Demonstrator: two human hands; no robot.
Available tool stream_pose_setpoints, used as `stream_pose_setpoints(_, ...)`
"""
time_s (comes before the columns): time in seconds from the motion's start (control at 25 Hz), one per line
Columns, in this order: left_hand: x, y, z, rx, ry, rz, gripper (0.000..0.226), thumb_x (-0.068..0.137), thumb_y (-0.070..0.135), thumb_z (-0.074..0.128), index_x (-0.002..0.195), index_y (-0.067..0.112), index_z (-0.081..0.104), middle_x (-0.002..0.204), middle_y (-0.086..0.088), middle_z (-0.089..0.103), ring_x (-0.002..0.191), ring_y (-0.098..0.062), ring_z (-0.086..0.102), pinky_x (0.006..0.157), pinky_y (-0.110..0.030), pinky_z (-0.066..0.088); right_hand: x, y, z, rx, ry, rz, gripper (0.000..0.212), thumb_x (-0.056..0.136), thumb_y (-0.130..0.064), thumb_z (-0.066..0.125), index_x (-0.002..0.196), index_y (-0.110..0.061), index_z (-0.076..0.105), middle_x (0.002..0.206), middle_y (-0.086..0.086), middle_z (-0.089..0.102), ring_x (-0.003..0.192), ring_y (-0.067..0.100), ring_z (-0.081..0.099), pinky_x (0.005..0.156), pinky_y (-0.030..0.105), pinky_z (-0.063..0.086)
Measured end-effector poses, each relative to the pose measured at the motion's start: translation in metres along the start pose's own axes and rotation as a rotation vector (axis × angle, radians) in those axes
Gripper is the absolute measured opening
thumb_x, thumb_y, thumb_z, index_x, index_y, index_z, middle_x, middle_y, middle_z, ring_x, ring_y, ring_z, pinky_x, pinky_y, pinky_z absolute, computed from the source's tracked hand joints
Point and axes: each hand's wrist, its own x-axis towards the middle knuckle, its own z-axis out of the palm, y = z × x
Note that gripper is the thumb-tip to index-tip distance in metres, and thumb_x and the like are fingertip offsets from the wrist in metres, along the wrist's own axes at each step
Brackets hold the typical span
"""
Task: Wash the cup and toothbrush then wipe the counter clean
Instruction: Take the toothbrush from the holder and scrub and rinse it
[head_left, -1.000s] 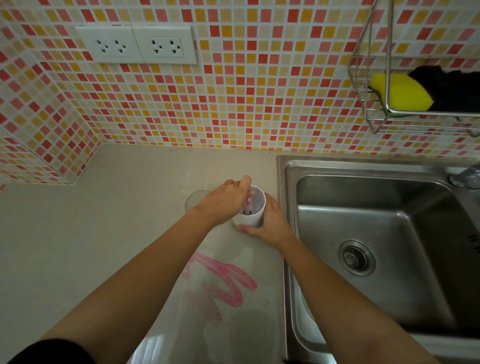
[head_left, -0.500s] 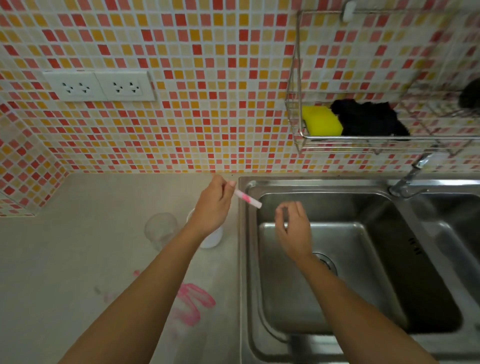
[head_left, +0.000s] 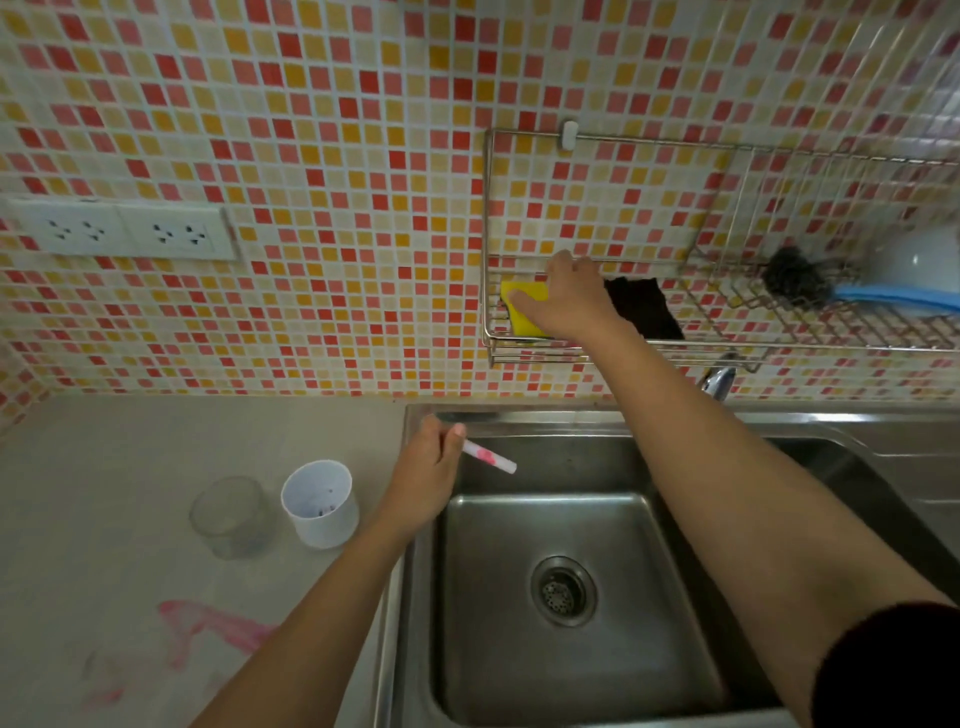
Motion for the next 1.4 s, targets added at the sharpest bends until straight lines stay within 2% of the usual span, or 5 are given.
stream_pose_setpoints(0.2, -0.008, 0.008, -0.01, -0.002, 0.074, -0.031, 0.024, 0.099, 0.036, 0.036, 0.099, 0.014, 0.045, 0.076, 0.0, 0.054, 0.066, -0.01, 0.053, 0.058, -0.02, 0.043, 0.022, -0.019, 0.016, -0.166, -0.38, 0.127, 0.096, 0.086, -0.056, 0.052, 0.147, -0.007, -0.004, 0.155, 0.017, 0.016, 0.138, 0.036, 0.025, 0.107, 0.041, 0.033)
stream_pose_setpoints(0.44, -0.014, 0.019, 0.004, -0.066, 0.143, -0.146, 0.023, 0.101, 0.035, 0.031, 0.099, 0.016, 0.045, 0.077, 0.003, 0.051, 0.067, -0.007, 0.049, 0.057, -0.021, 0.039, -0.034, -0.027, -0.01, 0.094, 0.168, -0.138, 0.059, 0.096, -0.037, 0.033, 0.147, -0.013, 0.013, 0.135, 0.025, 0.035, 0.12, 0.039, 0.037, 0.096, 0.046, 0.035)
stream_pose_setpoints(0.6, -0.006, 0.024, 0.039, -0.352, 0.144, -0.391, 0.036, 0.1, 0.041, 0.03, 0.109, 0.012, 0.051, 0.087, 0.0, 0.051, 0.08, -0.014, 0.049, 0.072, -0.03, 0.038, -0.127, 0.014, -0.004, 0.185, 0.468, -0.288, 0.058, 0.094, -0.04, 0.026, 0.147, -0.018, 0.016, 0.105, 0.008, 0.039, 0.087, 0.02, 0.041, 0.072, 0.032, 0.036)
stream_pose_setpoints(0.96, -0.009, 0.073, 0.097, -0.883, 0.066, -0.79, 0.027, 0.098, 0.021, 0.047, 0.077, 0.007, 0.055, 0.064, -0.003, 0.046, 0.055, -0.009, 0.039, 0.048, -0.019, 0.035, -0.171, 0.119, 0.066, -0.141, 0.202, -0.204, 0.056, 0.092, -0.037, 0.03, 0.142, -0.014, 0.03, 0.084, 0.012, 0.051, 0.065, 0.021, 0.047, 0.057, 0.031, 0.041)
stream_pose_setpoints(1.4, -0.016, 0.077, 0.122, -1.068, -0.109, -0.724, 0.012, 0.091, -0.003, 0.047, 0.093, -0.004, 0.059, 0.069, -0.009, 0.053, 0.06, -0.01, 0.048, 0.045, -0.012, 0.042, -0.167, 0.161, 0.063, 0.106, 0.066, -0.205, 0.059, 0.098, -0.023, 0.036, 0.148, -0.021, 0.005, 0.096, 0.009, 0.032, 0.066, 0.018, 0.043, 0.06, 0.028, 0.038)
